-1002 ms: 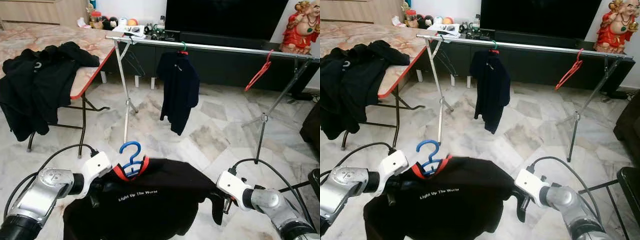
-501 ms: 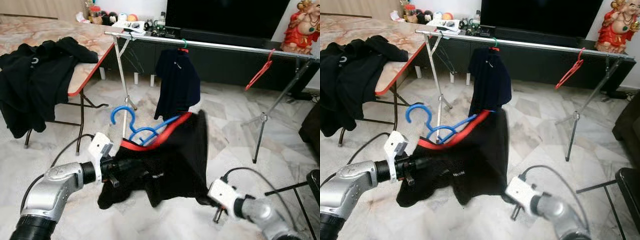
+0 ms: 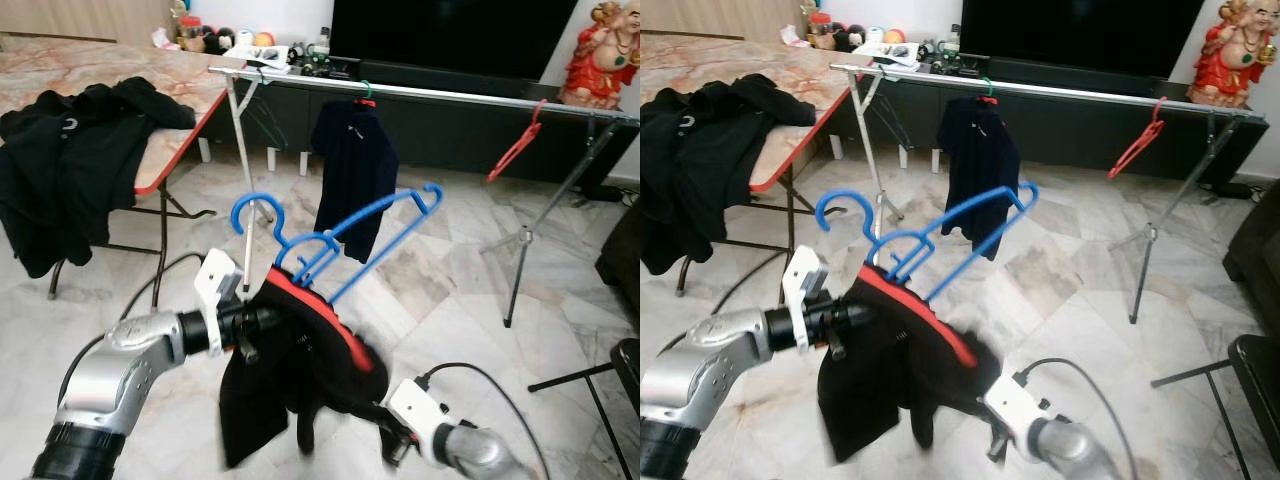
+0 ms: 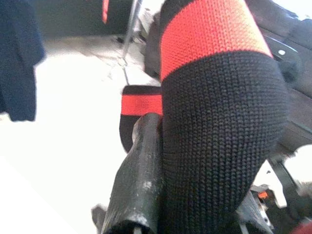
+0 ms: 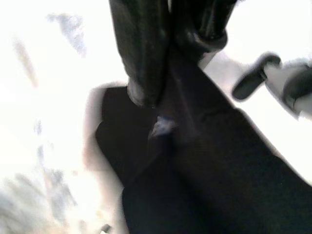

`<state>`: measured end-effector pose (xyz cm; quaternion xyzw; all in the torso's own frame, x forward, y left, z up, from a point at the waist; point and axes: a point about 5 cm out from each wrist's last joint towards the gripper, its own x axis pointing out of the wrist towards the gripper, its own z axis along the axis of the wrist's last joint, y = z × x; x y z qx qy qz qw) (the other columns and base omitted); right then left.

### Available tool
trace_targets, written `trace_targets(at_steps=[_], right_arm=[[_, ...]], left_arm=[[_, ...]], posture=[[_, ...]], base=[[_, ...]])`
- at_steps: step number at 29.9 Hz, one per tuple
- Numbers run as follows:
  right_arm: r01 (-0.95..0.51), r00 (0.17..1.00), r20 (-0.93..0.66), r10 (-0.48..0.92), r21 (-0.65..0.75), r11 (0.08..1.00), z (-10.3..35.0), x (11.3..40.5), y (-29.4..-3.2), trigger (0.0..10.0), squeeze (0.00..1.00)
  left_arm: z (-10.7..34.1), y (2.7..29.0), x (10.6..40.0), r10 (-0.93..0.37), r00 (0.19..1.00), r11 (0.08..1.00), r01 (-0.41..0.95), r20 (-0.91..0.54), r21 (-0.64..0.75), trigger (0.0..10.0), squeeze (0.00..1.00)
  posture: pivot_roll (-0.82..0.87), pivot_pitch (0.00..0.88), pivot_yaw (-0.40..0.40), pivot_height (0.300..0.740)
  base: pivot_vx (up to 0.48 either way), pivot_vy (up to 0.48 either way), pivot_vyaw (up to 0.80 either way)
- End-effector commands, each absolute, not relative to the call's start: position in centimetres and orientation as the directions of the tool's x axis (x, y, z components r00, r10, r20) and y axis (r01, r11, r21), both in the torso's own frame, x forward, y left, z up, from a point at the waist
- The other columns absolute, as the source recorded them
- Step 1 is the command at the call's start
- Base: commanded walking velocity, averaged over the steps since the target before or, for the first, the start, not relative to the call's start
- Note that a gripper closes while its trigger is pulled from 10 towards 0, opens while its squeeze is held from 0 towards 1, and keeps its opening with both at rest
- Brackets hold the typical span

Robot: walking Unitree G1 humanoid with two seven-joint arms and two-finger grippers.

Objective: Hang hanger

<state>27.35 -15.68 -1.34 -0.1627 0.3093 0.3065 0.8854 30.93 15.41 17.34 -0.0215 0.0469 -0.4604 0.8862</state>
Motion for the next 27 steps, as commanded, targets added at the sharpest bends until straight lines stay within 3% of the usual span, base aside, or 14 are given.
trace_targets(at_steps=[1,4,5,6,7,8,10,11,12,13,15,16,22,27], right_arm=[[-0.531,0.664,-0.658,0.355,-0.08,0.844,-1.4,27.7,-16.8,0.0,0.0],[-0.539,0.663,-0.664,0.346,-0.102,0.836,-1.6,27.5,-16.5,0.0,0.0],[-0.551,0.654,-0.67,0.352,-0.103,0.828,-1.7,27.4,-16.4,8.0,0.0],[-0.558,0.647,-0.675,0.355,-0.101,0.824,-1.8,27.3,-16.4,8.0,0.0],[-0.566,0.641,-0.679,0.358,-0.103,0.818,-1.8,27.3,-16.3,10.0,0.0],[-0.6,0.628,-0.687,0.365,-0.128,0.79,-1.7,27.3,-16.5,10.0,0.0],[-0.628,0.618,-0.699,0.361,-0.162,0.761,-1.6,27.4,-16.8,10.0,0.09],[-0.649,0.599,-0.712,0.367,-0.163,0.743,-1.5,27.3,-17.1,10.0,0.71],[-0.669,0.58,-0.719,0.383,-0.153,0.727,-1.4,27.3,-17.2,10.0,1.0],[-0.73,0.534,-0.73,0.426,-0.145,0.668,-1.1,27.1,-17.5,10.0,1.0],[-0.762,0.508,-0.737,0.445,-0.145,0.631,-1.0,27.0,-17.6,10.0,1.0],[-0.779,0.49,-0.741,0.458,-0.137,0.612,-0.8,27.0,-17.9,10.0,1.0],[-0.849,0.397,-0.787,0.471,-0.121,0.514,-0.3,26.5,-19.1,10.0,1.0],[-0.846,0.402,-0.795,0.455,-0.132,0.517,-0.2,26.4,-19.4,10.0,1.0]], left_arm=[[18.2,15.7,31.3,-0.803,0.596,0.596,0.801,-0.018,-0.053,0.0,0.0],[18.1,15.4,31.0,-0.819,0.573,0.573,0.817,-0.03,-0.059,0.0,0.0],[17.9,15.3,30.7,-0.831,0.555,0.556,0.829,-0.044,-0.057,0.0,0.0],[17.8,15.2,30.5,-0.838,0.543,0.546,0.836,-0.054,-0.057,0.0,0.0],[17.7,15.2,30.4,-0.843,0.534,0.537,0.842,-0.067,-0.052,0.0,0.0],[17.2,15.4,30.2,-0.841,0.529,0.535,0.844,-0.108,-0.035,0.0,0.0],[16.6,15.7,30.2,-0.827,0.542,0.55,0.835,-0.15,-0.013,1.3,0.0],[16.1,16.1,30.3,-0.806,0.565,0.573,0.819,-0.179,0.005,1.9,0.0],[15.6,16.3,30.5,-0.788,0.582,0.59,0.807,-0.203,0.025,3.8,0.0],[14.7,16.8,30.8,-0.743,0.62,0.623,0.778,-0.251,0.081,9.3,0.0],[14.3,17.0,30.9,-0.722,0.636,0.635,0.766,-0.272,0.103,9.3,0.0],[14.1,16.9,31.0,-0.713,0.649,0.651,0.753,-0.265,0.093,10.0,0.0],[13.7,16.7,31.3,-0.686,0.691,0.696,0.714,-0.226,0.072,10.0,0.0],[13.5,16.6,31.5,-0.68,0.7,0.702,0.708,-0.216,0.083,10.0,0.0]], posture=[[0.1,0.048,-0.072,0.74],[0.1,0.048,-0.072,0.74],[0.1,0.048,-0.072,0.74],[0.1,0.05,-0.073,0.74],[0.1,0.05,-0.073,0.74],[0.1,0.05,-0.073,0.74],[0.1,0.05,-0.073,0.74],[0.1,0.055,-0.074,0.74],[0.09,0.054,-0.074,0.74],[0.09,0.053,-0.074,0.74],[0.09,0.053,-0.074,0.74],[0.09,0.054,-0.077,0.74],[0.08,0.053,-0.084,0.74],[0.08,0.053,-0.085,0.74]], base=[[0.0,0.0,0.0],[0.0,0.0,0.0],[0.0,0.0,0.0],[0.0,0.0,0.0],[0.0,0.0,0.0],[0.0,0.0,0.0],[0.0,0.0,0.0],[0.0,0.0,0.0],[0.0,0.0,0.0],[0.0,0.0,0.0],[0.0,0.0,0.0],[0.0,0.0,0.0],[0.0,0.0,0.0],[0.0,0.0,0.0]])
